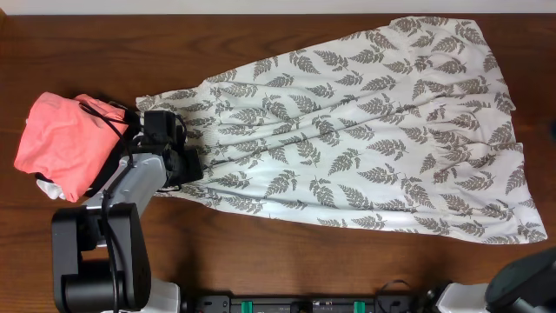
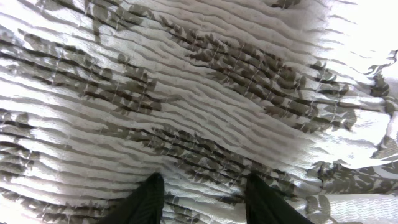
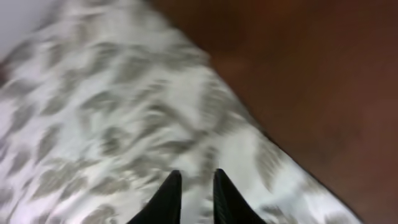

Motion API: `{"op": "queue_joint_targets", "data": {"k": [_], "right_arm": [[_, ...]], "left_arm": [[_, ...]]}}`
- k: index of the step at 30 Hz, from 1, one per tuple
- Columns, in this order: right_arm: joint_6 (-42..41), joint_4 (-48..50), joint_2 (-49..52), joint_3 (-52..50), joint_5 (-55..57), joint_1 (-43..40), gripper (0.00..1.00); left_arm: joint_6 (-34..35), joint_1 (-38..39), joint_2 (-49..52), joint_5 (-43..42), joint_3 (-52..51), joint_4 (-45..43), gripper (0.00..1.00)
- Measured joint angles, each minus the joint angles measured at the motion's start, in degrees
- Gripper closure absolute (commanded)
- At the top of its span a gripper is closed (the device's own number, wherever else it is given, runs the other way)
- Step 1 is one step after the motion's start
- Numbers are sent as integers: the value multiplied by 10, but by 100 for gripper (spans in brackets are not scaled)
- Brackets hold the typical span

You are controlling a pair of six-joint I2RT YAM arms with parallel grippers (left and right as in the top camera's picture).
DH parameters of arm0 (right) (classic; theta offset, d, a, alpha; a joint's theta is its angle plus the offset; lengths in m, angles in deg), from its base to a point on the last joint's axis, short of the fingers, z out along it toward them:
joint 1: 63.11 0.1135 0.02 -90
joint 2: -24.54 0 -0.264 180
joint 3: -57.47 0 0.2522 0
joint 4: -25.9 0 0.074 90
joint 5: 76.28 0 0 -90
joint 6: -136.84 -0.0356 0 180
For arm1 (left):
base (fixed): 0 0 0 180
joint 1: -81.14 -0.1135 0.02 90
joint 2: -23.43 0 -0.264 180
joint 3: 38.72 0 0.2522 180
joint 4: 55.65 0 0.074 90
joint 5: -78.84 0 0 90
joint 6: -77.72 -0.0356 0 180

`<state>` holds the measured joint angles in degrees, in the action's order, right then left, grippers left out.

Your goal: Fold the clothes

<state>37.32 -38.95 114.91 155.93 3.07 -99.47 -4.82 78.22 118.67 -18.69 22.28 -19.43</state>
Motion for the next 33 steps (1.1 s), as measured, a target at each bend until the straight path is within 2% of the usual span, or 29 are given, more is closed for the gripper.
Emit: {"op": "queue_joint_targets", "data": {"k": [4, 8, 16, 20, 24, 25, 29, 31, 33], "right_arm": [[55, -3, 22, 3, -15, 88, 82], [96, -3, 100, 3, -20, 144, 80], [134, 29, 274, -1, -8, 155, 77], [144, 53, 311, -1, -8, 155, 76], [150, 85, 315, 0, -9, 155, 68], [153, 97, 316, 0, -12, 155, 62], [158, 150, 326, 5, -18, 161, 55], [159, 180, 334, 9, -22, 166, 47], [158, 206, 343, 14, -29, 169, 46]], "left_arm": [[0, 0, 0, 0, 0, 0, 56], [0, 0, 0, 0, 0, 0, 56], [0, 0, 0, 0, 0, 0, 56], [0, 0, 0, 0, 0, 0, 56], [0, 0, 0, 0, 0, 1, 56], [0, 0, 0, 0, 0, 1, 56], [0, 0, 0, 0, 0, 0, 56], [0, 0, 0, 0, 0, 1, 56], [0, 0, 0, 0, 0, 1, 56]]}}
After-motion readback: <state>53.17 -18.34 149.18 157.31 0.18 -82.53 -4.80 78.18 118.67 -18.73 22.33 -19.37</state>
